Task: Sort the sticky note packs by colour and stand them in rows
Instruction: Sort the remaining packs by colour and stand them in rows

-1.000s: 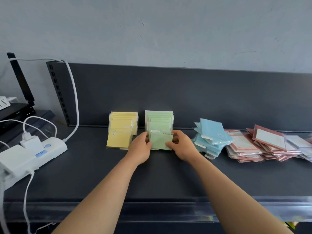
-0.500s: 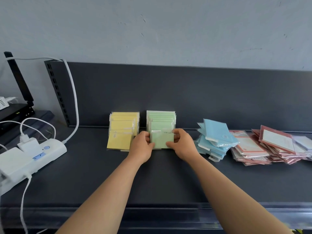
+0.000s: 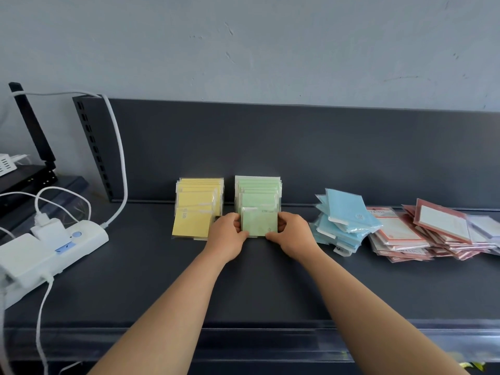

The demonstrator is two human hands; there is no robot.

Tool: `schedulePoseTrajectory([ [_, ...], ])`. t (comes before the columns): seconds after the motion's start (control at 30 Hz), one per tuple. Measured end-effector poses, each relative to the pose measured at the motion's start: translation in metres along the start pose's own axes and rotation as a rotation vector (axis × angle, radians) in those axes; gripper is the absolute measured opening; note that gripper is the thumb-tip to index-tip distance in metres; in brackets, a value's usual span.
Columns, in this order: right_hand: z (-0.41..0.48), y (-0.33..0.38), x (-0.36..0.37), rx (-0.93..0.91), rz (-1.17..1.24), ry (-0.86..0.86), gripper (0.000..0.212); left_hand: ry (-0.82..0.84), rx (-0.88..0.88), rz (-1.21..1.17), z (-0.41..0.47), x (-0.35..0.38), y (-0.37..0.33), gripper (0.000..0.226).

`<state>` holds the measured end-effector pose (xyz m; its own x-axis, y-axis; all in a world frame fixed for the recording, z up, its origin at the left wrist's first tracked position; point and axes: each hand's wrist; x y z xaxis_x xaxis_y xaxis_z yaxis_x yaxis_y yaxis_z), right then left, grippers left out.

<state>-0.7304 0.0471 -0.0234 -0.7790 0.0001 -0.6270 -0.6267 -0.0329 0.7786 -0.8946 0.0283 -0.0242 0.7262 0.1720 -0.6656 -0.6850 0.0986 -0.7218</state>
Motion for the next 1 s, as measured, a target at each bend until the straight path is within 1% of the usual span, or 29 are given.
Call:
schedulePoseTrajectory([
  [0.23,-0.006,0.001,-0.003,-0.001,-0.015,-0.006,0.042,0.008,-0.007,-0.01,-0.005,-0.002,-0.002,0.04],
  [0.4,-0.012,0.004,-0.002,-0.009,-0.116,-0.014,0.055,0.024,-0.005,0.017,-0.008,-0.004,-0.006,0.04],
  [0.47,-0.018,0.007,-0.005,-0.012,-0.145,-0.017,0.057,0.028,0.002,0.032,-0.01,-0.006,-0.009,0.041],
  [0.6,-0.026,0.012,-0.011,-0.055,-0.191,-0.02,0.057,0.01,0.043,0.1,-0.015,-0.012,-0.017,0.044],
  [0.73,-0.041,0.023,-0.017,-0.132,-0.26,-0.062,0.047,-0.018,0.144,0.165,-0.024,-0.022,-0.029,0.031],
  [0.83,-0.06,0.031,-0.027,-0.191,-0.297,-0.121,0.039,-0.076,0.219,0.223,-0.03,-0.031,-0.04,0.024],
  [0.9,-0.073,0.033,-0.038,-0.217,-0.284,-0.167,0.038,-0.1,0.263,0.226,-0.036,-0.034,-0.049,0.029],
  [1.0,-0.086,0.027,-0.06,-0.203,-0.249,-0.26,0.043,-0.086,0.28,0.178,-0.043,-0.031,-0.066,0.043],
])
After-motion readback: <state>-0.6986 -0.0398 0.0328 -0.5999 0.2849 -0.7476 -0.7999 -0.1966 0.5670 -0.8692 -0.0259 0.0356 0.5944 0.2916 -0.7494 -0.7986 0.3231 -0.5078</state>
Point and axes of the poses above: each hand's wrist, its own z-axis towards the middle knuckle, its own x-axis out of the palm, y = z × x, and after that the axes turned 6 degrees about x, right-handed
